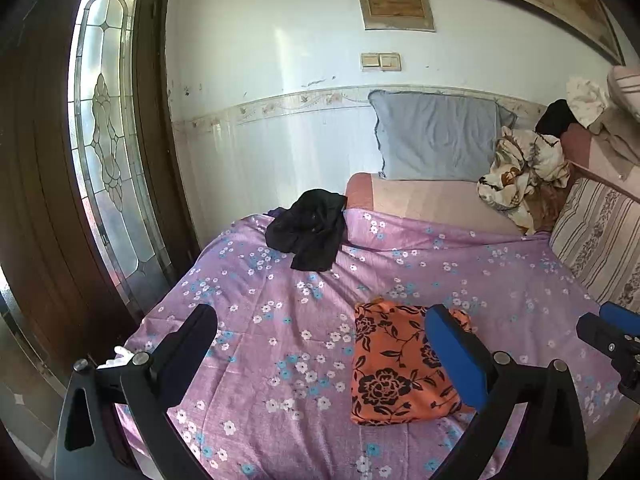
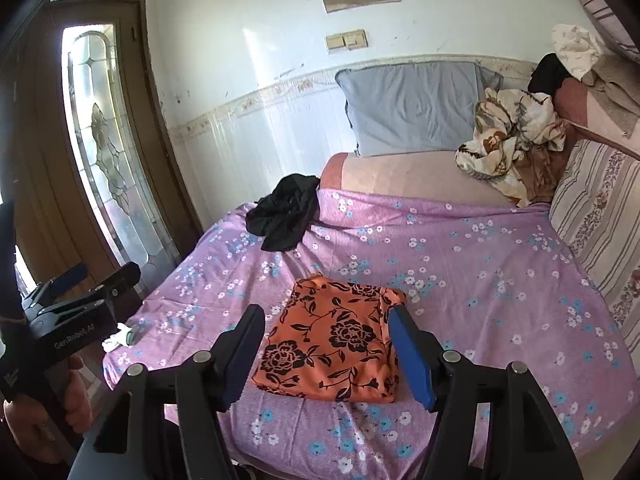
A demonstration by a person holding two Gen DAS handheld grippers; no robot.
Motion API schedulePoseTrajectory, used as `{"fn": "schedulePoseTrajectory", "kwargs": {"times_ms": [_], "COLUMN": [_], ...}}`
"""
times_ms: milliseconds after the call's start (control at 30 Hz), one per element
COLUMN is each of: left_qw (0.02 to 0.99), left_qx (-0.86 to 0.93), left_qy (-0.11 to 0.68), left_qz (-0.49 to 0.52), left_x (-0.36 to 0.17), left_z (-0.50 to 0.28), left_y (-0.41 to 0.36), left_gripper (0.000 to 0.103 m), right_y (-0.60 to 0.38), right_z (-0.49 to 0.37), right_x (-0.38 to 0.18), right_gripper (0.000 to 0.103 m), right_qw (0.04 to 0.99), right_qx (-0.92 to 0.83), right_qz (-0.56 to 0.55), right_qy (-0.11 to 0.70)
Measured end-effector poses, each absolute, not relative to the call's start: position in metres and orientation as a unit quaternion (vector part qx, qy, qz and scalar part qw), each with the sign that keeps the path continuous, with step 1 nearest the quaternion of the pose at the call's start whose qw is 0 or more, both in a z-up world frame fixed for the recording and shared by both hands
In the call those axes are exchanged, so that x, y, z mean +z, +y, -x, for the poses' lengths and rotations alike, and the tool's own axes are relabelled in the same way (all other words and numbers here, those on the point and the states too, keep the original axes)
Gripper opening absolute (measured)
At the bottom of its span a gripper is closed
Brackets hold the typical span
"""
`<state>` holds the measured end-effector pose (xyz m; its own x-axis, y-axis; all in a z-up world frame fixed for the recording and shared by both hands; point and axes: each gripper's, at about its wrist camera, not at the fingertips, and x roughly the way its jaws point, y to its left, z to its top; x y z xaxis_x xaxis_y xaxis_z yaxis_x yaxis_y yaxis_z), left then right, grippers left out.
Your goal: Fold small clothes
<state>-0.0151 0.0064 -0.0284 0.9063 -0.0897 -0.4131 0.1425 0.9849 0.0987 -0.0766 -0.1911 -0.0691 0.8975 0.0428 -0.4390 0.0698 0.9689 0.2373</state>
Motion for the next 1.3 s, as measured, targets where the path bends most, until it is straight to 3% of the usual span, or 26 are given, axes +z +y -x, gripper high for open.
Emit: {"fn": "schedulePoseTrajectory", "kwargs": {"times_ms": [367, 1300], "left_qw": [0.979, 0.983], "left_qx": [-0.04, -0.059], "left_qy": [0.197, 0.153], "left_qz": [-0.035, -0.079], "left_x": [-0.01, 0.021], "left_z": [0.043, 0.094], "left_y": [0.019, 0.009], "left_gripper": [0.103, 0.103], "right_y": [-0.183, -0.176], "right_z": [0.116, 0.144], "right_x": [-0.045, -0.035], "right_gripper": [0.068, 0.069], "right_qw": [0.975, 0.979], "right_qx": [-0.004, 0.0], "right_qz": [-0.113, -0.114], "right_qy": [0.191, 0.17]}}
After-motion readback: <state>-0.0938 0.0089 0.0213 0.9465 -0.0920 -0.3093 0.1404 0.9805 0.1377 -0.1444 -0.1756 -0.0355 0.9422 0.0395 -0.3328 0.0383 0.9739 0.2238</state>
